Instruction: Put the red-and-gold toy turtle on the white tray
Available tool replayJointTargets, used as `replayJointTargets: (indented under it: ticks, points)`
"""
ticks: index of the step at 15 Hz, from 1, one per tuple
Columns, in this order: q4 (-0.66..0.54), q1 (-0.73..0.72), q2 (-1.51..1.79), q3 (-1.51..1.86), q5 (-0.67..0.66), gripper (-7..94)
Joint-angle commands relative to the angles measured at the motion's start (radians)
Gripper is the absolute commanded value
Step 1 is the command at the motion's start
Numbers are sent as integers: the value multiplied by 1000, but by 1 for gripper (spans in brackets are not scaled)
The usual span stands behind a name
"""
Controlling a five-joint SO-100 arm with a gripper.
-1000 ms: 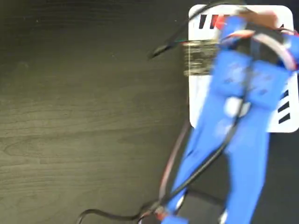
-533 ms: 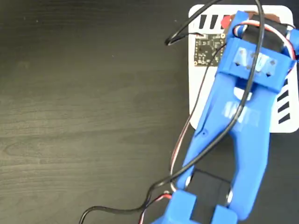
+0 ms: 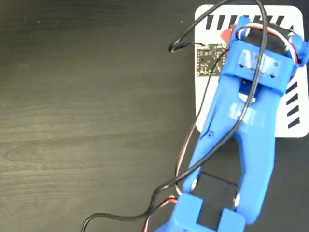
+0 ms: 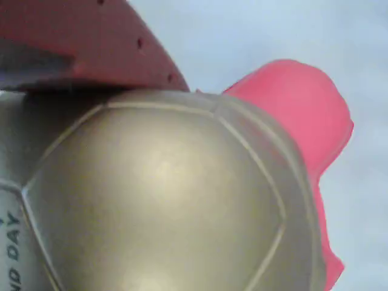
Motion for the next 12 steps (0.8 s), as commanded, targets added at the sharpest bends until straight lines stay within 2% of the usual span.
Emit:
replayJointTargets:
  ticks: [1,8,10,11,12]
  points:
    - [6,-6,49,3,-3,0]
    - [-49,-17,54,100,2,0]
    - [-44,-17,54,95,5,16]
    - [-41,-14,54,95,2,36]
    - [-41,-8,55,95,2,49]
